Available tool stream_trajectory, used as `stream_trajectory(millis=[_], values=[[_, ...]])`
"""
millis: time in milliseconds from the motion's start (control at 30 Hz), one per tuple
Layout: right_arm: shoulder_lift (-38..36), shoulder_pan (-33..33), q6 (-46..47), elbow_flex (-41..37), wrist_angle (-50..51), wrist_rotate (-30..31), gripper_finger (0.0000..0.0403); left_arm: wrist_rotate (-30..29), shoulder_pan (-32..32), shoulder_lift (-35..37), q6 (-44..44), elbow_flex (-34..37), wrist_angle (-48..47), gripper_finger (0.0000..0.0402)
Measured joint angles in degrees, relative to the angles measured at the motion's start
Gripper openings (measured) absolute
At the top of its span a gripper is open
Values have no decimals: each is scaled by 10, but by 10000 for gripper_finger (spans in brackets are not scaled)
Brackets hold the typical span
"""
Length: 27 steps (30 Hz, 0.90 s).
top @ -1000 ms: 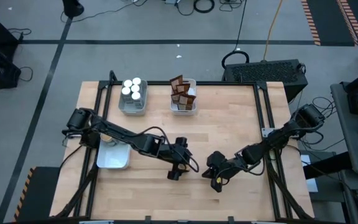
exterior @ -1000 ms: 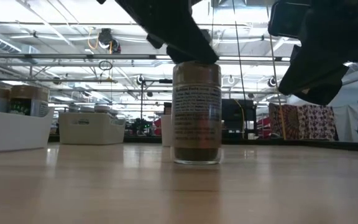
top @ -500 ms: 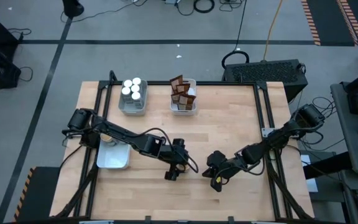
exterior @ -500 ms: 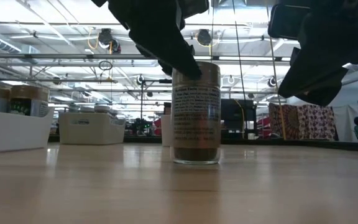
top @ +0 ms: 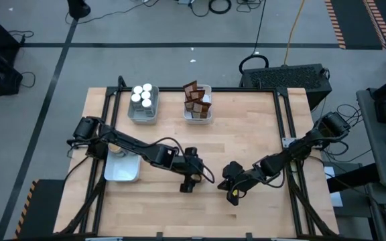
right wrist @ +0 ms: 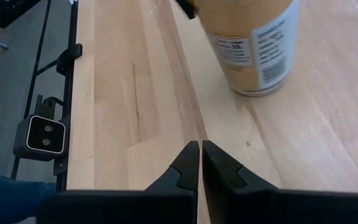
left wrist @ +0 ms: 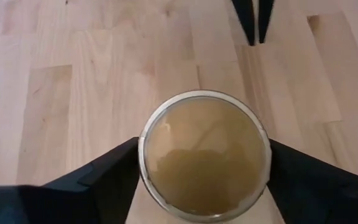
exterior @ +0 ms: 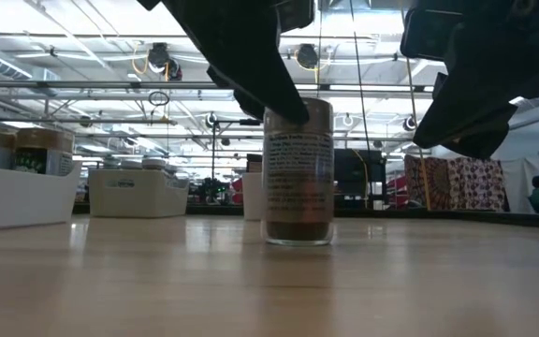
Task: Sort spices by type
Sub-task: Put the gold seasoning bottle into the bottom white bin
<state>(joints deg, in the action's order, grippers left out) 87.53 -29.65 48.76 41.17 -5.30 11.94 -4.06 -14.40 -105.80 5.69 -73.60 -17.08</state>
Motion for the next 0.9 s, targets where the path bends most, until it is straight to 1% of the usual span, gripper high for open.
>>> stream_trajectory(millis=[133, 300, 533, 700, 767, 900], values=[[0, 0, -2, 0, 0, 0, 0, -6, 3, 0, 1, 0, -3, 283], [0, 0, -2, 0, 0, 0, 0, -7, 3, 0, 4, 0, -5, 283], [0, 0, -1, 0, 0, 0, 0, -31, 10, 27, 81, 0, -24, 283], [0, 0, -4, 0, 3, 0, 0, -63, 18, 63, 193, 0, -59, 283], [0, 0, -11, 0, 4, -1, 0, -87, 21, 82, 252, 0, -80, 283], [0, 0, -27, 0, 4, 0, 0, -142, 24, 120, 395, 0, -173, 283]])
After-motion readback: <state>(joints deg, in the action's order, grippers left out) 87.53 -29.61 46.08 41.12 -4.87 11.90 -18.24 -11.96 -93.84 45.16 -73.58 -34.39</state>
